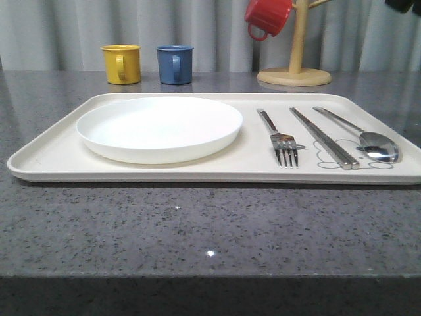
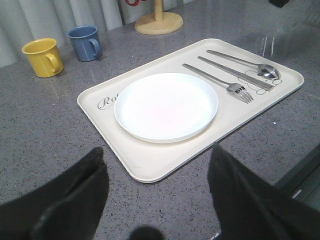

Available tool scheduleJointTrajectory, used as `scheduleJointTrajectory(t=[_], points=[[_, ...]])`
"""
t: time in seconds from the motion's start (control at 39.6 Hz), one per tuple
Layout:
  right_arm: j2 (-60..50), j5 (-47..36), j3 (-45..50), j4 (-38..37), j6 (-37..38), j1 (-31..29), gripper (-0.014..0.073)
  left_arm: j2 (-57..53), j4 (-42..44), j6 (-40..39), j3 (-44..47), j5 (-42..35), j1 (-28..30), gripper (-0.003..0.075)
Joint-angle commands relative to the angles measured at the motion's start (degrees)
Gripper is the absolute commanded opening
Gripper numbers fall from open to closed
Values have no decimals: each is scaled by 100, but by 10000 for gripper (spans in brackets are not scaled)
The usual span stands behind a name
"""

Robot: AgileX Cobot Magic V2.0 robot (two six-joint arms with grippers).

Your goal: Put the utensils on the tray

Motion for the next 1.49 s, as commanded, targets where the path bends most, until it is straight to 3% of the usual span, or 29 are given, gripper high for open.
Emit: scheduleJointTrajectory(t=[0.0,0.3,0.76,1.26,1.34,1.46], points=[[-744,-110,43,-65,-120,-6,330,66,-21,-40,-147,-464,-36,418],[-2471,-753,1346,-325,-144,-6,330,66,-21,-40,-147,-464,-36,418],[-4730,-954,3012,-713,-144,-6,330,66,-21,-40,-147,-464,-36,418],[-5167,-970,3249,-771,-144,-6,326,66,-21,-40,-147,-528,-36,418],[-5167,-970,3249,-771,-144,-6,279,66,-21,-40,-147,-568,-36,418],[-5167,-970,3249,-771,-144,-6,98,66,-21,-40,-147,-637,-36,417]])
